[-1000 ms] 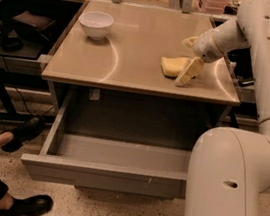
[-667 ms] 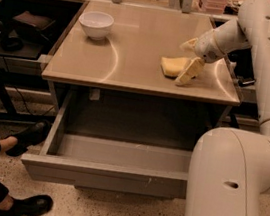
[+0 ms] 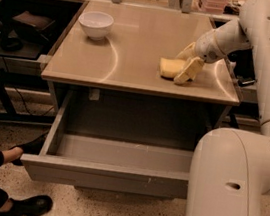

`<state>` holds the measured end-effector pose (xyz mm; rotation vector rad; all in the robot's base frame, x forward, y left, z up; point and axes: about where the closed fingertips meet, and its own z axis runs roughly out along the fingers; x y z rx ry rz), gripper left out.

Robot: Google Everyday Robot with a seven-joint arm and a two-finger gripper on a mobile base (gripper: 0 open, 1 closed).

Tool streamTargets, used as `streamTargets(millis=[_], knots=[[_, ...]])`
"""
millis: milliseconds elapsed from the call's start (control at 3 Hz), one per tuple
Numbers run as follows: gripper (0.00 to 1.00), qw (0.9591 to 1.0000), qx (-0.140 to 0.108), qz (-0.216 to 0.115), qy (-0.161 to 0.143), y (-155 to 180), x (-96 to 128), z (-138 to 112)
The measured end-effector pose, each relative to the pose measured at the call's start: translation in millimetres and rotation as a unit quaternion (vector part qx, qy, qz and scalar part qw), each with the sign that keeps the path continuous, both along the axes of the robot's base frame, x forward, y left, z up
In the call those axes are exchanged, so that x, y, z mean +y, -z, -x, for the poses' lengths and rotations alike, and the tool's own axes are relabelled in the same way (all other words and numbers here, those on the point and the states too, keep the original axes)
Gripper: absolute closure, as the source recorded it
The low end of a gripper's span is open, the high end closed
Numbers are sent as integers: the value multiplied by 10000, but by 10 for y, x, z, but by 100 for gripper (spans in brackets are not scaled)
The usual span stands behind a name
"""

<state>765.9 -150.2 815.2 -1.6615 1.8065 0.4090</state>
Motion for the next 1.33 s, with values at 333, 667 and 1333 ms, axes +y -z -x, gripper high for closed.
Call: streamTargets(millis=[333,667,1333], knots=[[89,10000,0,0,0,-14,-2,8],[100,10000,46,-72,49,-33,-16,112],[100,9847,-1232,-541,1107,-1416,-633,904]])
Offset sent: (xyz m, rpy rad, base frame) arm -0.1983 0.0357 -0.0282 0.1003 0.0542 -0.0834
